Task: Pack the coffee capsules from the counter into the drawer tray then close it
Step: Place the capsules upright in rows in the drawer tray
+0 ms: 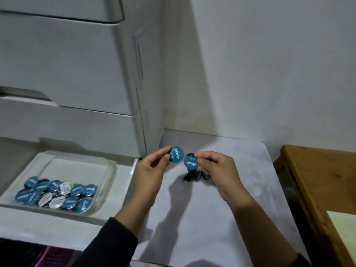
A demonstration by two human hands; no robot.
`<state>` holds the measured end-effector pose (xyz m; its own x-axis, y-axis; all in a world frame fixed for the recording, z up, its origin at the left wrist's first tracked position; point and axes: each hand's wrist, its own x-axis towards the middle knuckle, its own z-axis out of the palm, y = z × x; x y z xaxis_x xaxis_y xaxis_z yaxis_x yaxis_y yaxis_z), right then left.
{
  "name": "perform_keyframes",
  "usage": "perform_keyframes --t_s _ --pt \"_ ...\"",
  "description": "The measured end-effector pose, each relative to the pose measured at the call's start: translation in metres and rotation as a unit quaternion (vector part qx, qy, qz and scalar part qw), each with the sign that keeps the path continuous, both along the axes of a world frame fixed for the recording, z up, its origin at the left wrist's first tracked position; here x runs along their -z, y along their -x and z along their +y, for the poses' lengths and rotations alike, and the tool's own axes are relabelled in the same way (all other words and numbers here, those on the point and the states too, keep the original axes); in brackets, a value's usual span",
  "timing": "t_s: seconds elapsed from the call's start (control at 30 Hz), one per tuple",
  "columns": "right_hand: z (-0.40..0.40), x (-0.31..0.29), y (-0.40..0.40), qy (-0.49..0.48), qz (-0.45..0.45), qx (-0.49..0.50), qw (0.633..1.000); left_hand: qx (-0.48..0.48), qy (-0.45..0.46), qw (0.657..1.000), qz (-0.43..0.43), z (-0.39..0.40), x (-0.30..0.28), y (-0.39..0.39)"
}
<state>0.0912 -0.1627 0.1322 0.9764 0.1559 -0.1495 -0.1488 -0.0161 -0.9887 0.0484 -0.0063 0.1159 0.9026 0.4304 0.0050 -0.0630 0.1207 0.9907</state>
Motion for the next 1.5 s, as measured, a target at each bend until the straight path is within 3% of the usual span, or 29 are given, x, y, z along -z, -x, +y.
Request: perform_keyframes --t_s 0.33,0.63,0.83,1.03,1.27,1.5 --pt "0.148 -0.010 0.030 0.024 -0.015 -0.095 0.995 -0.023 -0.093 0.995 0.010 0.172 -0.016 0.042" --pt "0.298 0.021 0.049 0.053 0.039 -0.071 0.995 0.094 -0.188 0.972 0.103 0.346 0.006 0.046" --pt "0.355 0.043 0.051 0.130 0.084 -0.065 0.986 0.208 -0.329 0.907 0.162 0.415 0.015 0.021" --pt "0.386 0.057 0.039 0.147 0.133 -0.036 0.980 0.318 -0.480 0.800 0.170 0.440 0.034 -0.003" --pt "0.411 0.087 0.021 0.199 0.161 -0.048 0.966 0.381 -0.514 0.745 0.188 0.450 0.051 -0.016" --pt "0.423 0.101 0.015 0.192 0.192 -0.063 0.960 0.422 -0.511 0.726 0.181 0.456 0.056 -0.025"
